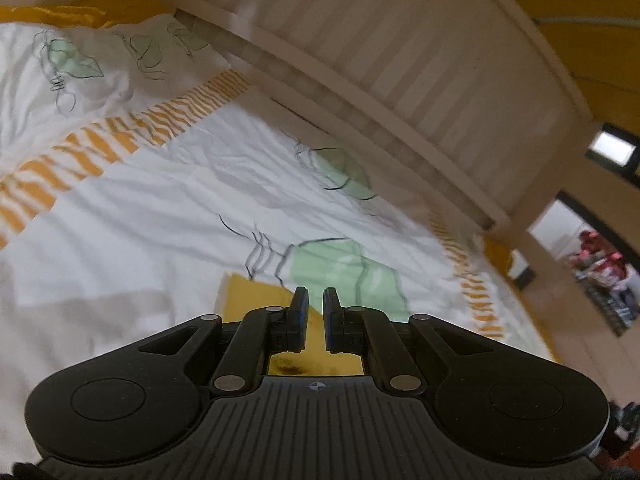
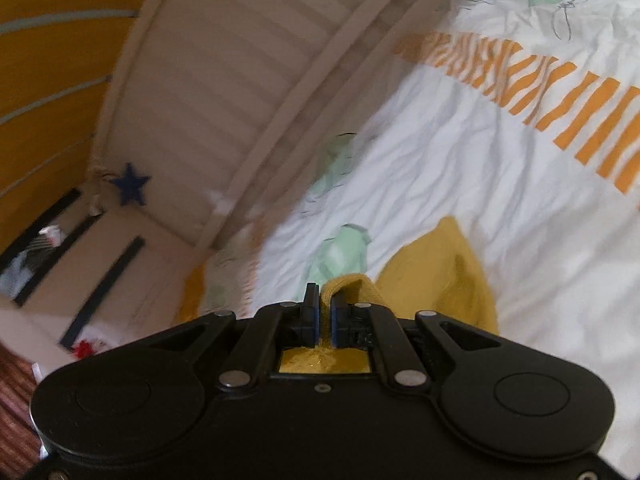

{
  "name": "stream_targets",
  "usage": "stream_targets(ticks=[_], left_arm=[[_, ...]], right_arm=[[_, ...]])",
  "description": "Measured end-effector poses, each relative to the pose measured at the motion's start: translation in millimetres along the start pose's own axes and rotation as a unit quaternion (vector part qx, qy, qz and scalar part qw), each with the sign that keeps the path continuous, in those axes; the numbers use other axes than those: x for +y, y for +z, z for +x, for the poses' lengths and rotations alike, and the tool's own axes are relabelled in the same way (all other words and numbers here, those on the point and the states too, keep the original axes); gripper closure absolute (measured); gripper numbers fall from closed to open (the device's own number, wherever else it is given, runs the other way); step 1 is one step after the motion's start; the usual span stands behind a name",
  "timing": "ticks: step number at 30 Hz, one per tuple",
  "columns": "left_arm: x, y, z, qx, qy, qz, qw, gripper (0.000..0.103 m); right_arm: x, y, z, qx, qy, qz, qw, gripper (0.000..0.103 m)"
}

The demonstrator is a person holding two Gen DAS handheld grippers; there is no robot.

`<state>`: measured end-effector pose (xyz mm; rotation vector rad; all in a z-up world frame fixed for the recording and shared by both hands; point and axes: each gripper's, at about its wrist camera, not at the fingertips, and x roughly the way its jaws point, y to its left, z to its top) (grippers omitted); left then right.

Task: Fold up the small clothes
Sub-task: 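Lift the hem with both grippers and fold it toward the collar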

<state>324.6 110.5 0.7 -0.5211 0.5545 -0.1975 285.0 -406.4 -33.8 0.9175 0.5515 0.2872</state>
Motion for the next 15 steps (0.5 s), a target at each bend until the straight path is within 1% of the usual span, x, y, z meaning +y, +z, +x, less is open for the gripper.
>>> stream_targets(ticks=[3, 5, 7, 11, 12, 13, 15], left_arm=[[1, 2, 31, 0.012, 0.024, 0.011, 0.9996, 0.095], [4, 3, 42, 0.021, 0.036, 0.023, 0.9989, 0.095], [3, 0, 49, 0.03, 0.046, 0.045, 0.9975, 0.095], [3, -12, 42, 0.051, 0.043, 0.095, 0.9933, 0.093], [4, -15, 40, 0.058, 0.042, 0.102, 0.9922, 0.088], [6, -19, 37, 0.066, 0.042, 0.107, 0.9911, 0.081], [11, -26, 27, 0.076, 0.043, 0.107, 0.9905, 0.079]], right_arm=[[-14, 2, 26, 0.011, -0.028, 0.007, 1.0, 0.091], [-22, 1, 41, 0.021, -0.045, 0.009, 0.999, 0.091], [-28, -1, 49, 0.023, -0.056, 0.007, 0.998, 0.09], [-32, -6, 53, 0.028, -0.061, -0.001, 0.998, 0.09], [-33, -7, 53, 0.03, -0.063, -0.004, 0.998, 0.089], [-33, -8, 53, 0.033, -0.065, -0.007, 0.997, 0.089], [-36, -10, 53, 0.036, -0.066, -0.006, 0.997, 0.089]])
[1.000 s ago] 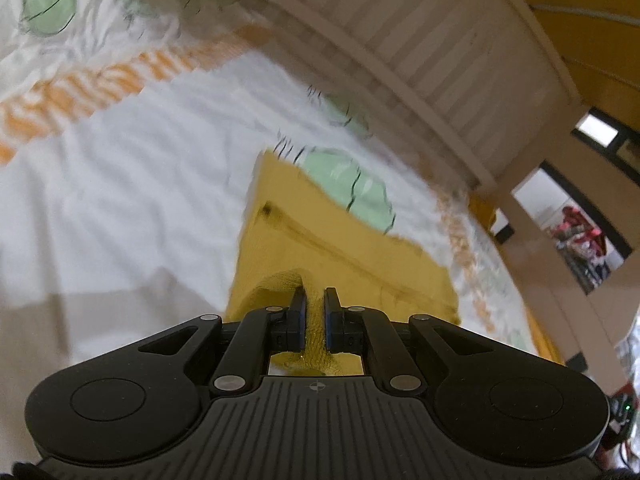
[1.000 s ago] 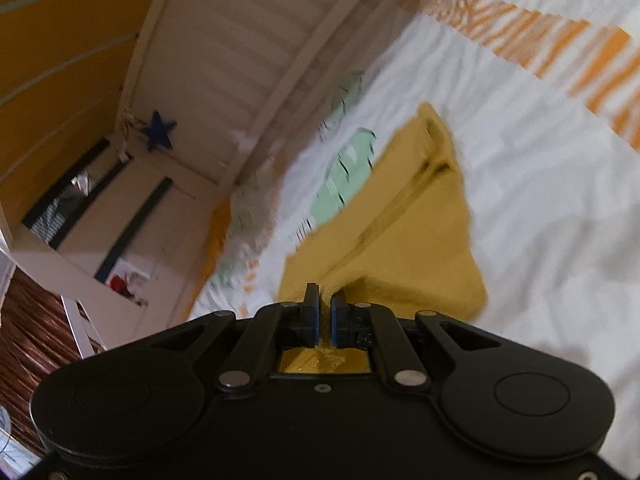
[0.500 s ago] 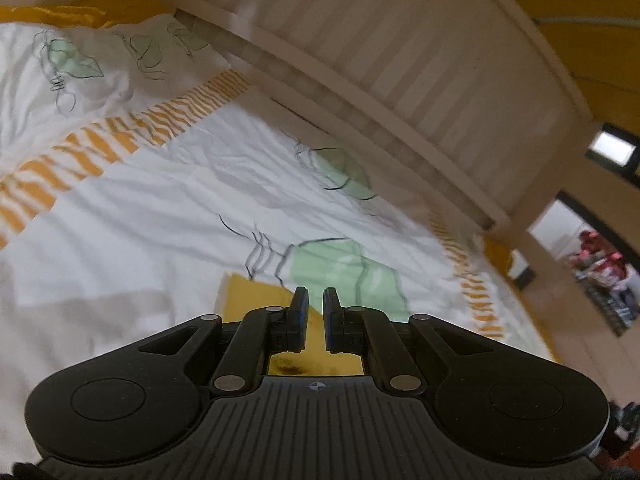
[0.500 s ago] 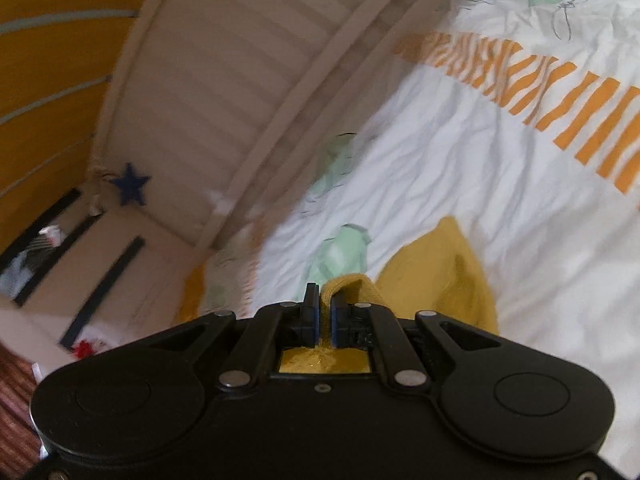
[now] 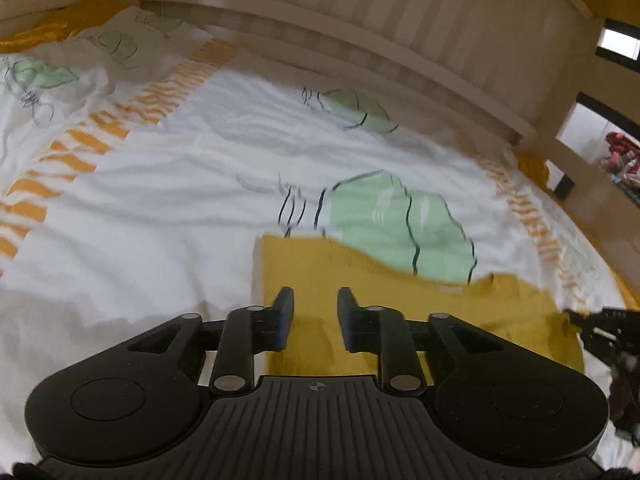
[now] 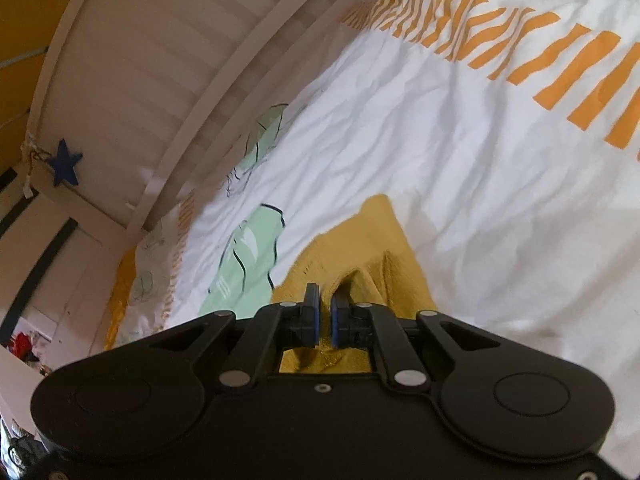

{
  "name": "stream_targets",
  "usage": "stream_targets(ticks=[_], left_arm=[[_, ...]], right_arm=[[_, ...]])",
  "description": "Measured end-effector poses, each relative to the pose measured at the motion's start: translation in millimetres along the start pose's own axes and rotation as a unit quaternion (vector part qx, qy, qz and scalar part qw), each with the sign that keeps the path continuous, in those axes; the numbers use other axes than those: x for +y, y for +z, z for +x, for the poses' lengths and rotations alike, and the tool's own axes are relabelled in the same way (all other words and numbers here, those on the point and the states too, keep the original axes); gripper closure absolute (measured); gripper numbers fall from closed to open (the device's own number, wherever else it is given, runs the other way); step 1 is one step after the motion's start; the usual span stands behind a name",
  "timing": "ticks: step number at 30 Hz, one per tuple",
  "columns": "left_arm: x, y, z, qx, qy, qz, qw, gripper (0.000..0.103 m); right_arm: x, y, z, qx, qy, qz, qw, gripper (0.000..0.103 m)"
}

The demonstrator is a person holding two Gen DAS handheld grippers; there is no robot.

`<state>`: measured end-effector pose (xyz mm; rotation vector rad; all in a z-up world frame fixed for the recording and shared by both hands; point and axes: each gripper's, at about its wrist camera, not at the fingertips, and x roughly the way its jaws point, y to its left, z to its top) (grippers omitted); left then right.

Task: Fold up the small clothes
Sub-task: 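Lift the hem with both grippers and fold it toward the collar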

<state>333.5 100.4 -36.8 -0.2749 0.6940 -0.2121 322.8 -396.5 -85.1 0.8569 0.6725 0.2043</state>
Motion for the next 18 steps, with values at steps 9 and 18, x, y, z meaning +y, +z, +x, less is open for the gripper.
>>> stream_targets(ticks=[9, 18], left_arm=[[5, -19, 2, 0.035, -0.008, -0.016, 0.9992, 0.058], [-7, -16, 18, 0.03, 0.003, 0.0, 0.9995, 0.068]], right_arm=[[-2, -4, 2, 0.006, 0.003, 0.002, 1.0, 0.088], [-3, -6, 0, 0.009, 0.003, 0.002, 1.0, 0.087]])
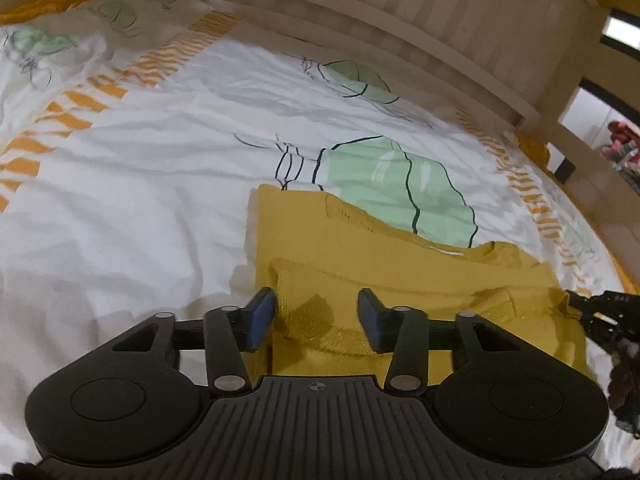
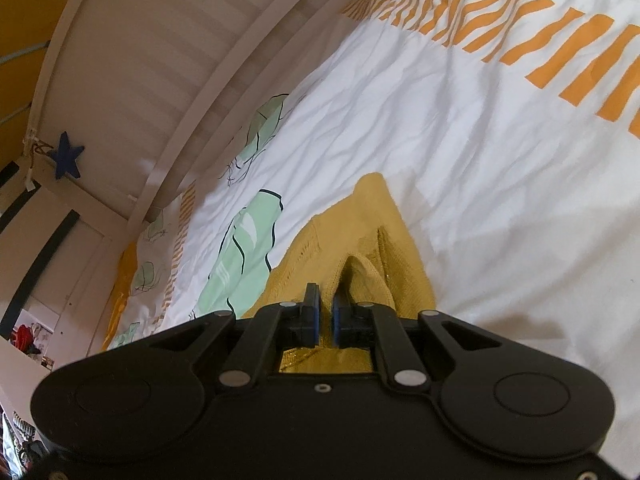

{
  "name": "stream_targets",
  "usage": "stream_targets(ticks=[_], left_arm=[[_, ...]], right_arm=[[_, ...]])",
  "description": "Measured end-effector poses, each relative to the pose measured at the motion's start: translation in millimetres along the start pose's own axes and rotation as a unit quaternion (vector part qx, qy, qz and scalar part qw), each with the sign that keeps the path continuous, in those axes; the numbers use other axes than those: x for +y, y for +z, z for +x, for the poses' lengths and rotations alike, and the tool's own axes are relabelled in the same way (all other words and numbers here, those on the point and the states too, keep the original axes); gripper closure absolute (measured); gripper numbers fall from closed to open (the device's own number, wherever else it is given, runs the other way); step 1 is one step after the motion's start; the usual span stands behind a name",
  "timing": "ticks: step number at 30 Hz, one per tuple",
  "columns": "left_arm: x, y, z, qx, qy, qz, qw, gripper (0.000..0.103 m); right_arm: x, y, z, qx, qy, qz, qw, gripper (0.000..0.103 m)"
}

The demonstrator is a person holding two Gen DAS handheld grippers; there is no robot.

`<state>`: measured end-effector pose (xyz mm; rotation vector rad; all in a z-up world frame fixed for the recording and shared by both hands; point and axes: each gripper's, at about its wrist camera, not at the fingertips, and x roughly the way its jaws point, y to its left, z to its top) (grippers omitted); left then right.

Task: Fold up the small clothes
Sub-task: 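Lift the hem with both grippers and fold it toward the collar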

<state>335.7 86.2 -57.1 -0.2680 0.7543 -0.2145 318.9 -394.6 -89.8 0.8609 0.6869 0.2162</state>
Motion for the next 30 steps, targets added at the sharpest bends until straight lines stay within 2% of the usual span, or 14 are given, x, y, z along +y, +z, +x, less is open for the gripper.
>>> stream_targets(ticks=[4, 5, 8, 12, 14, 17, 19, 22, 24, 26, 27, 28, 29, 30], left_arm=[[-7, 0, 5, 0.003, 0.009, 0.013, 0.9999, 0.098], [-7, 0, 6, 0.004, 0.006, 0.009, 0.9999, 0.099], [-2, 0, 8, -0.007, -0.015, -0.011, 0.9998, 0.099], [2, 2, -8, -0.06, -0.014, -0.046, 0.997, 0.099], [4, 12, -13, -0.081, -0.019, -0.058, 0.9949, 0.099], [3, 32, -7, -0.093, -0.011, -0.056, 0.9941, 0.099], [5, 41, 2, -0.098, -0.002, -0.06, 0.9933, 0.099], [8, 47, 23, -0.085, 0.015, -0.061, 0.9944, 0.099], [11, 47, 42, -0.059, 0.031, -0.061, 0.9959, 0.097], [18, 45, 52, -0.022, 0.036, -0.069, 0.9967, 0.081], [21, 43, 53, -0.016, 0.038, -0.071, 0.9966, 0.077], [23, 40, 48, -0.023, 0.04, -0.071, 0.9964, 0.076], [24, 38, 41, -0.038, 0.044, -0.067, 0.9961, 0.075], [24, 37, 34, -0.049, 0.05, -0.063, 0.9956, 0.067]], right_arm=[[0, -1, -1, 0.0, 0.001, 0.002, 1.0, 0.087], [0, -1, -1, 0.0, 0.002, 0.002, 1.0, 0.087], [0, -2, -2, 0.0, 0.004, 0.001, 1.0, 0.087], [8, -1, -11, -0.013, 0.023, -0.016, 1.0, 0.088], [15, 3, -15, -0.025, 0.035, -0.021, 0.999, 0.088], [20, 15, -13, -0.041, 0.043, -0.011, 0.998, 0.089], [22, 21, -6, -0.041, 0.035, -0.011, 0.998, 0.089], [17, 25, 13, -0.018, -0.002, -0.004, 1.0, 0.082], [9, 23, 25, 0.002, -0.042, 0.01, 0.999, 0.081], [6, 20, 26, 0.0, -0.05, 0.004, 0.999, 0.083], [9, 18, 24, -0.006, -0.053, -0.006, 0.999, 0.077], [13, 17, 20, -0.012, -0.056, -0.021, 0.998, 0.064], [18, 15, 16, -0.019, -0.058, -0.04, 0.997, 0.057], [25, 14, 13, -0.027, -0.063, -0.065, 0.996, 0.043]])
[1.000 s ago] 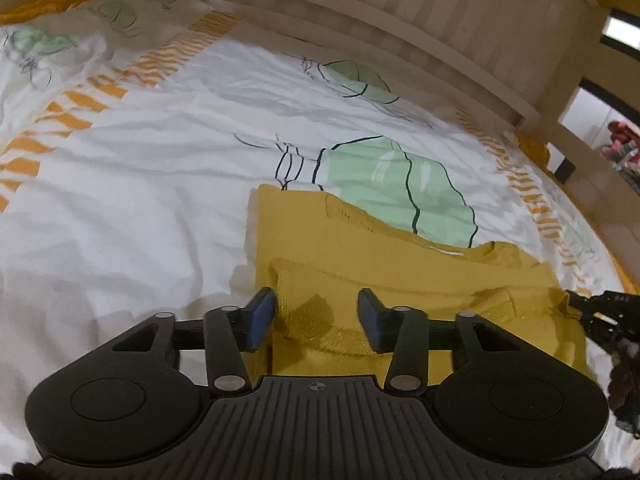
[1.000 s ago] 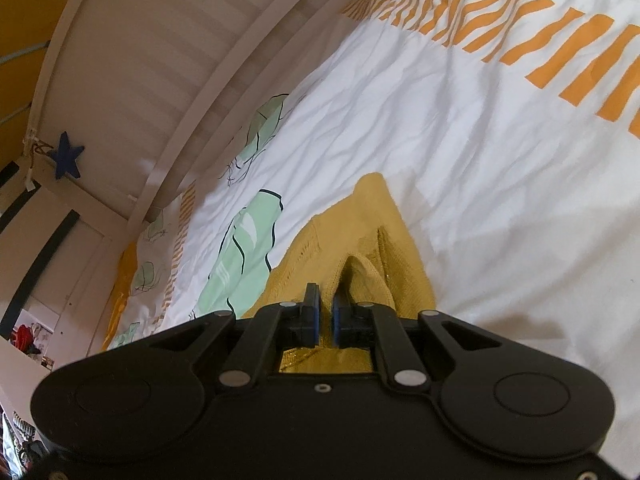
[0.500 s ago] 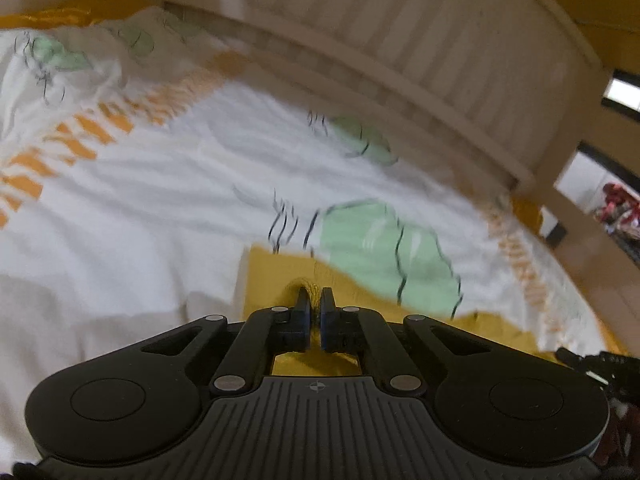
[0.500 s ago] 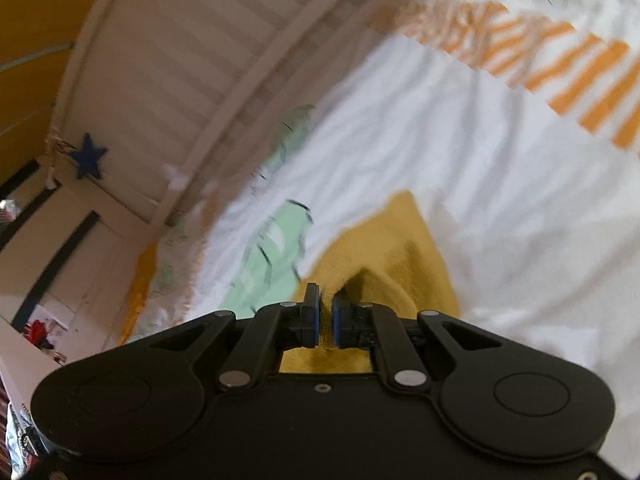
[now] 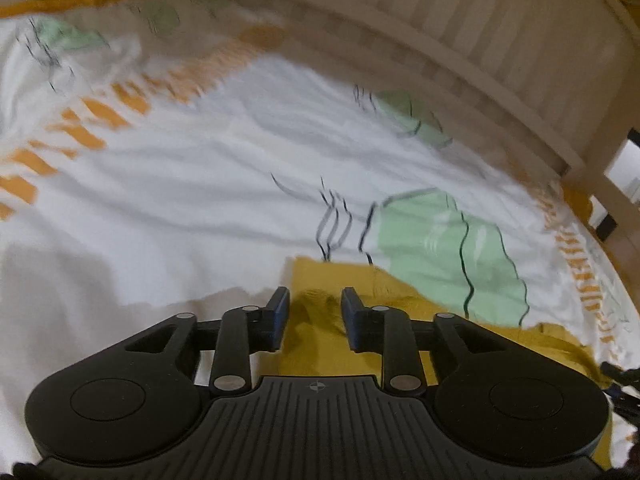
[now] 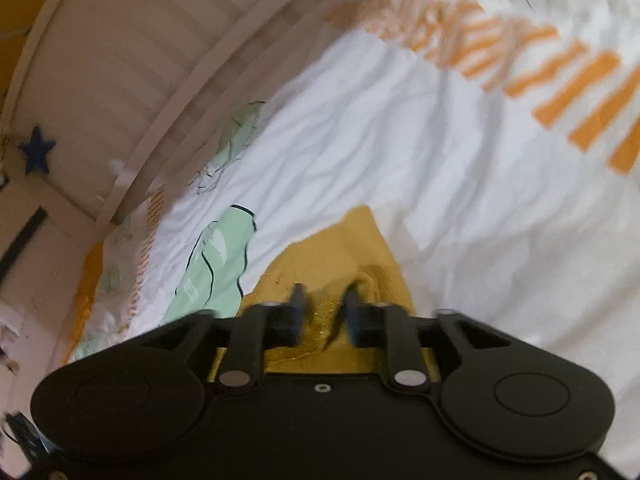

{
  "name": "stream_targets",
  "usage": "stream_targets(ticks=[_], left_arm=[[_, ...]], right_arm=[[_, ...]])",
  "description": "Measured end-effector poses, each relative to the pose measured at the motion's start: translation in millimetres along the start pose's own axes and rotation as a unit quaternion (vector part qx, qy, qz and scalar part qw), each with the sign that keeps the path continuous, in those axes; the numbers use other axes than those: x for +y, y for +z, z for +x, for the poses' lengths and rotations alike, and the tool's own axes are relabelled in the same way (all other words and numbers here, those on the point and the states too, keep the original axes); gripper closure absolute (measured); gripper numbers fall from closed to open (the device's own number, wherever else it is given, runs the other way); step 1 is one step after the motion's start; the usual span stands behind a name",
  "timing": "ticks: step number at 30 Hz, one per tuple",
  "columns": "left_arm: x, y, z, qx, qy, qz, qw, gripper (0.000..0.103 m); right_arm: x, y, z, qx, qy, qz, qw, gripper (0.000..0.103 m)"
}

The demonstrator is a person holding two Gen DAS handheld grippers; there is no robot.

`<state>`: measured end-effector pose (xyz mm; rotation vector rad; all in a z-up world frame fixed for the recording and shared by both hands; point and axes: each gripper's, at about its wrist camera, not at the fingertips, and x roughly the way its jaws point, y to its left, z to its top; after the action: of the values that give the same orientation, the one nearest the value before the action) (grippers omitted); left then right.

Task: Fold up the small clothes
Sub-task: 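Lift the hem with both grippers and fold it toward the collar, then open both grippers to release the folded hem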

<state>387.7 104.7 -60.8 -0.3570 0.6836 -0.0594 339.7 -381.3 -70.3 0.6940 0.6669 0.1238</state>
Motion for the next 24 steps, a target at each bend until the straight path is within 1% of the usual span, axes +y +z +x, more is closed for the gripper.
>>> stream_targets(ticks=[1, 2, 4, 7, 9, 12, 13, 15, 16, 18, 20, 22, 24], left_arm=[[-1, 0, -7, -0.011, 0.005, 0.007, 0.9999, 0.06], [-2, -1, -15, -0.019, 0.006, 0.016, 0.9997, 0.06], [-7, -2, -25, -0.025, 0.001, 0.038, 0.9989, 0.059], [-20, -11, -34, -0.015, -0.008, 0.08, 0.9967, 0.058], [-30, -22, -35, -0.002, -0.017, 0.106, 0.9943, 0.058], [-38, -37, -24, 0.021, -0.016, 0.13, 0.9911, 0.058], [-39, -42, -19, 0.03, -0.012, 0.131, 0.9908, 0.058], [-37, -50, -4, 0.06, -0.001, 0.128, 0.9899, 0.058], [-35, -53, 0, 0.065, 0.002, 0.13, 0.9894, 0.056], [-35, -56, 3, 0.058, 0.002, 0.143, 0.9881, 0.054], [-34, -57, 5, 0.059, 0.005, 0.141, 0.9883, 0.053], [-34, -58, 5, 0.059, 0.006, 0.134, 0.9891, 0.052], [-33, -59, 5, 0.058, 0.007, 0.131, 0.9897, 0.051]], right_arm=[[6, 0, -5, -0.009, -0.008, -0.025, 1.0, 0.031], [13, 0, -9, -0.019, -0.017, -0.048, 0.999, 0.029], [26, -1, -16, -0.036, -0.03, -0.089, 0.995, 0.029], [46, -7, -23, -0.046, -0.027, -0.127, 0.99, 0.029], [60, -14, -22, -0.034, -0.016, -0.151, 0.988, 0.029], [80, -30, -14, -0.005, -0.011, -0.196, 0.98, 0.029], [86, -36, -11, 0.006, -0.01, -0.213, 0.977, 0.029], [98, -51, -2, 0.036, -0.006, -0.246, 0.969, 0.03], [102, -58, 2, 0.046, -0.007, -0.26, 0.964, 0.03], [110, -70, 10, 0.065, -0.013, -0.289, 0.955, 0.03], [119, -79, 22, 0.081, -0.026, -0.315, 0.945, 0.03], [125, -79, 36, 0.095, -0.042, -0.324, 0.94, 0.03], [128, -72, 52, 0.104, -0.062, -0.323, 0.939, 0.029]])
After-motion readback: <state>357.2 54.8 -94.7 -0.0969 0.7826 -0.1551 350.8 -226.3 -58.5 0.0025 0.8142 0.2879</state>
